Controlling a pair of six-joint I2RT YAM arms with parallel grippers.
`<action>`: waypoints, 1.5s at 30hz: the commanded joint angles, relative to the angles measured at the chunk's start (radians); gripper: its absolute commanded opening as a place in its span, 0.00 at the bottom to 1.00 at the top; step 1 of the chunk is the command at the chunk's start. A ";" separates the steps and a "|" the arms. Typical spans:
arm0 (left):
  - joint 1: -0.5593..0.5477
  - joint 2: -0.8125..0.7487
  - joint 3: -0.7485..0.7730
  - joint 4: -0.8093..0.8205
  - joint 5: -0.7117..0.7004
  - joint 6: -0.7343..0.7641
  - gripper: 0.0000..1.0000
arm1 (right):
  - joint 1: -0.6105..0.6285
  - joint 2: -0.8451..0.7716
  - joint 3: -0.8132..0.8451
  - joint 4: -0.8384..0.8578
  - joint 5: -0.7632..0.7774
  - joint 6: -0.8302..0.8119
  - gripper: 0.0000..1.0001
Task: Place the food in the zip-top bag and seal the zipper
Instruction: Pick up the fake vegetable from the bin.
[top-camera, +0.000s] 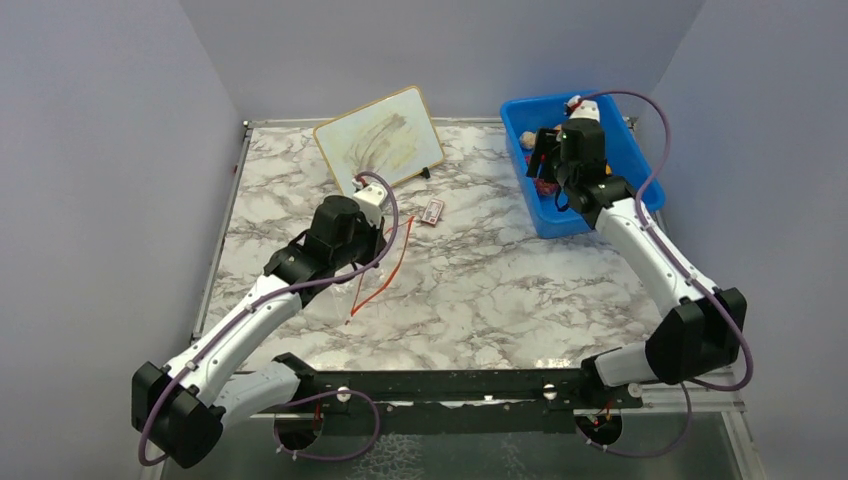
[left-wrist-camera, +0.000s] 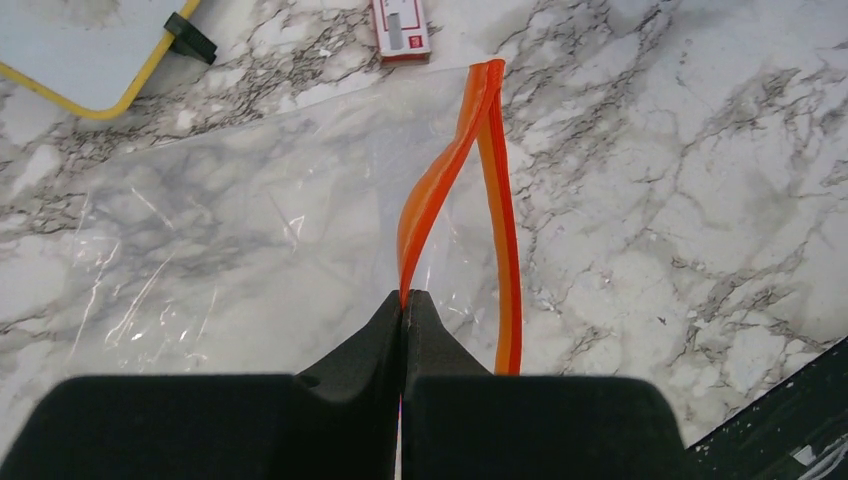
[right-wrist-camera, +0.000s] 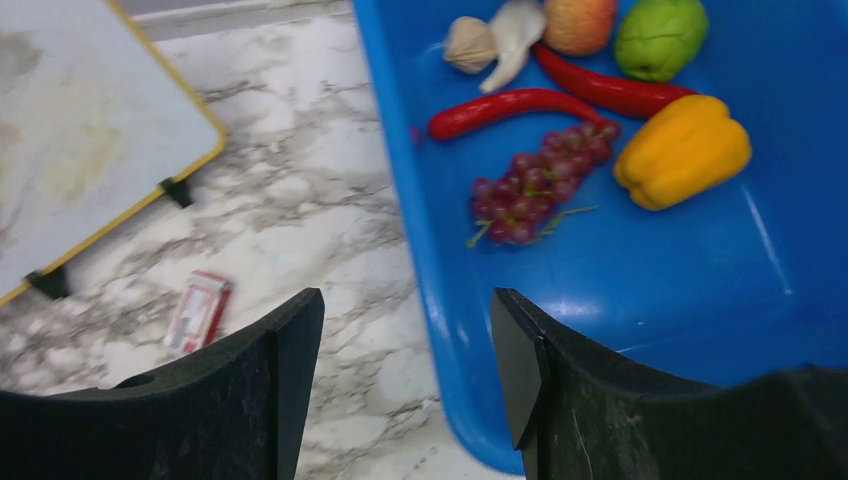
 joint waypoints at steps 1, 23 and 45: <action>-0.006 -0.063 -0.062 0.143 0.123 0.012 0.00 | -0.105 0.098 -0.012 0.086 -0.022 -0.050 0.62; -0.006 -0.136 -0.111 0.159 0.198 0.038 0.00 | -0.408 0.540 0.241 0.123 0.107 0.094 0.93; -0.006 -0.154 -0.123 0.164 0.200 0.032 0.00 | -0.419 0.717 0.302 0.130 0.204 0.260 0.93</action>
